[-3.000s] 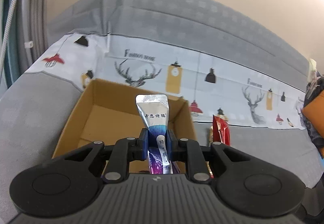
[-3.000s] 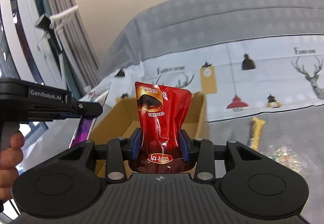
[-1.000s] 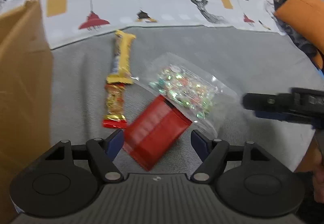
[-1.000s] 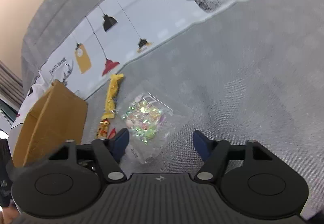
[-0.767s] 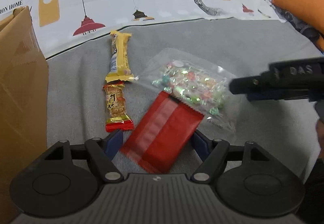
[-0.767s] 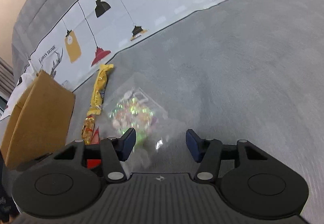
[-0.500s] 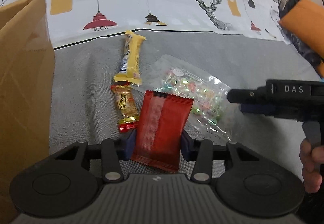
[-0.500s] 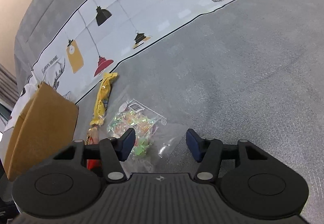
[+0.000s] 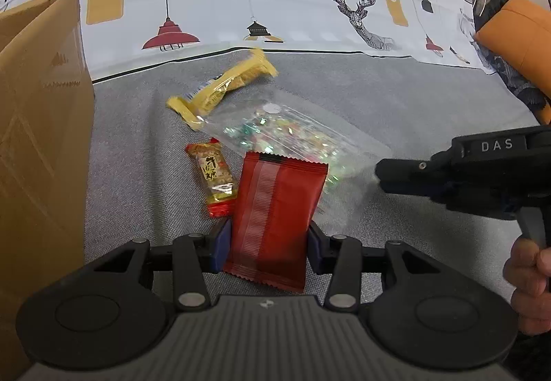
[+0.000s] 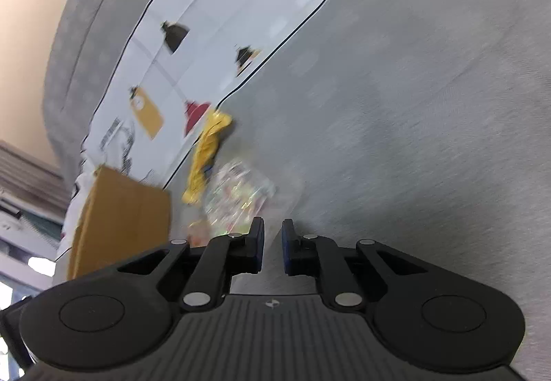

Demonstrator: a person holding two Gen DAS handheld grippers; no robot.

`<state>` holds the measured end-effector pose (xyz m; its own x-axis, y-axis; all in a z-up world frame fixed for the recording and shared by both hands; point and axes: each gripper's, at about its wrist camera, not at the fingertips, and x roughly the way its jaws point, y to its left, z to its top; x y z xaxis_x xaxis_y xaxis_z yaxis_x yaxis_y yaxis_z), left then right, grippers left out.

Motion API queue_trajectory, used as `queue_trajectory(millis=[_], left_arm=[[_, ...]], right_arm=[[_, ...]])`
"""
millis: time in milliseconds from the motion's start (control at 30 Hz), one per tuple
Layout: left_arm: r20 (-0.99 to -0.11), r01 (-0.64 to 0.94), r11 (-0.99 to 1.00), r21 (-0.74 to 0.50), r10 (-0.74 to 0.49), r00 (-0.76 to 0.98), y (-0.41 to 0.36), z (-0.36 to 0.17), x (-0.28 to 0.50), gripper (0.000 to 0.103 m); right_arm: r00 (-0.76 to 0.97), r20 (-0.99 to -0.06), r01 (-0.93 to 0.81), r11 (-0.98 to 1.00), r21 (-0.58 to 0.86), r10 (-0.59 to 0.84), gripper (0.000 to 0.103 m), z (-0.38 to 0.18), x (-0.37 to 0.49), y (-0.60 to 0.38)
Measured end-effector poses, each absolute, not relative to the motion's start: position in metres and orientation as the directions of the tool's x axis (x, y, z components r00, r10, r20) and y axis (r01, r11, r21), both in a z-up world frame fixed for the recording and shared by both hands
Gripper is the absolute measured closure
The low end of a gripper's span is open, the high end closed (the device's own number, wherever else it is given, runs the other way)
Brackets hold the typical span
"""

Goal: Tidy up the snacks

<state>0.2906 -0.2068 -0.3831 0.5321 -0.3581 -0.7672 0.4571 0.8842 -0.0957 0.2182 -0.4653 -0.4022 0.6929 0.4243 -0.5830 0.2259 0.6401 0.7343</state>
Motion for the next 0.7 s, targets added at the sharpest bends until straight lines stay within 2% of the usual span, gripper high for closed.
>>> queue_trajectory(millis=[200,333,400,533,567,667,700], left_arm=[[-0.765,0.457,0.884,-0.103,-0.364,0.531,-0.206,-0.383,0.290,0.053],[-0.765,0.452,0.884,-0.116,-0.370,0.527,-0.204,-0.383,0.291,0.053],[-0.766,0.453,0.884,-0.114,-0.368,0.527,-0.205,-0.383,0.291,0.053],[-0.766,0.455,0.884,-0.112,-0.368,0.526,-0.205,-0.383,0.290,0.053],[-0.766,0.457,0.883,-0.110,-0.368,0.527,-0.205,-0.383,0.290,0.053],[-0.766,0.456,0.883,-0.111,-0.369,0.526,-0.205,-0.383,0.290,0.053],[-0.766,0.457,0.883,-0.111,-0.369,0.527,-0.205,-0.383,0.290,0.053]], right_arm=[[0.703,-0.551,0.184,0.633,0.752,0.450,0.103,-0.398,0.221,-0.459],[0.715,-0.529,0.160,0.630,0.760,0.457,0.103,-0.394,0.223,-0.457],[0.704,-0.532,0.175,0.611,0.772,0.470,0.098,-0.398,0.226,-0.458],[0.697,-0.523,0.193,0.574,0.796,0.490,0.096,-0.407,0.230,-0.455],[0.692,-0.528,0.197,0.576,0.794,0.491,0.093,-0.409,0.232,-0.453],[0.683,-0.521,0.207,0.549,0.810,0.511,0.068,-0.419,0.238,-0.449],[0.694,-0.495,0.199,0.522,0.830,0.523,0.065,-0.422,0.238,-0.449]])
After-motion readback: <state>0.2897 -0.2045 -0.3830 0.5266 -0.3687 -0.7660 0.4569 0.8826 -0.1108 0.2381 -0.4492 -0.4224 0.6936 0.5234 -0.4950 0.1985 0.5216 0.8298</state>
